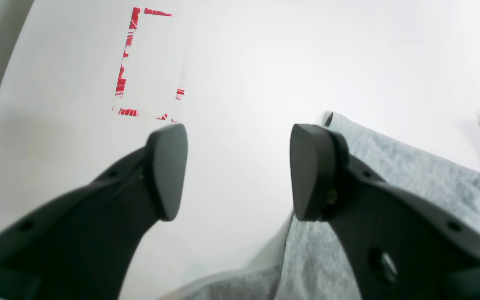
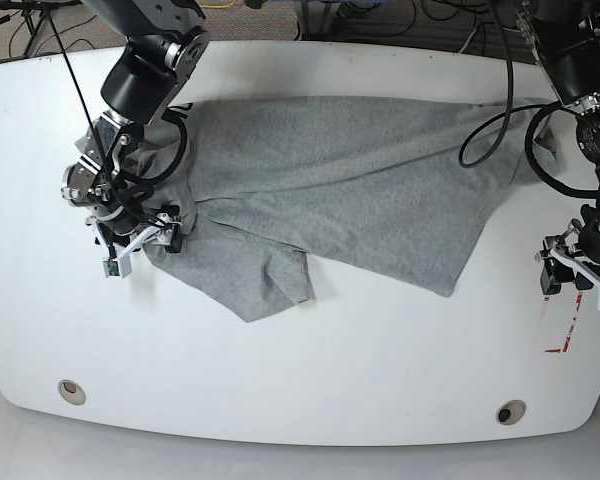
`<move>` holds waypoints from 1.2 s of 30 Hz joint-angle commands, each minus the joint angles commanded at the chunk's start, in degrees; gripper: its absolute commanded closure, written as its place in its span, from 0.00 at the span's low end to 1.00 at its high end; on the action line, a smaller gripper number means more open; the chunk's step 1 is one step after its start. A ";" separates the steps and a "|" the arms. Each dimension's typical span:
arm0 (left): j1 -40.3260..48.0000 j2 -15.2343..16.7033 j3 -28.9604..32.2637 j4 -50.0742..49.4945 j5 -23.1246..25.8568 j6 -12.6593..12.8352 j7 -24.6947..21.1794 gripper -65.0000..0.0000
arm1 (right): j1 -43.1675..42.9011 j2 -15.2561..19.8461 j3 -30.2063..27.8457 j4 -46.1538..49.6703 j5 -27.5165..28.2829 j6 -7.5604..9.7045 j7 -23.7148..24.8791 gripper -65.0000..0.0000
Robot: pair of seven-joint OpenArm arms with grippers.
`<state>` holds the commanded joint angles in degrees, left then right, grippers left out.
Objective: Layout the t-shirt on the table in an organized manner, then fold the t-shirt properly
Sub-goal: 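Move the right gripper to the shirt edge near the HUGO print and grasp, then move the left gripper to the shirt hem corner and grasp it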
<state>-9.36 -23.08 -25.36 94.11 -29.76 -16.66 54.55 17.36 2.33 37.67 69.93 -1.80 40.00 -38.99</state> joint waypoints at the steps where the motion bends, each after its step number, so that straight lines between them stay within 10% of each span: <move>1: -0.09 0.00 0.09 -0.53 0.00 0.00 0.00 0.44 | 0.00 -0.18 0.00 0.00 0.00 0.00 0.00 0.28; 7: -0.53 0.00 0.18 -5.54 0.00 0.00 -0.09 0.44 | 0.00 -0.35 0.00 0.00 0.00 0.00 0.00 0.33; 16: -6.51 0.18 0.62 -17.05 0.00 0.00 -0.18 0.43 | -0.09 -0.35 -1.76 0.00 0.00 0.00 0.00 0.99; 36: -16.97 5.54 17.05 -39.91 -0.09 0.00 -8.62 0.26 | -0.35 -0.44 -6.24 0.09 0.00 0.00 0.00 1.00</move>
<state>-26.33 -17.54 -8.31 54.20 -29.85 -16.66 45.93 17.01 1.89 31.43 70.02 -1.80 40.00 -38.99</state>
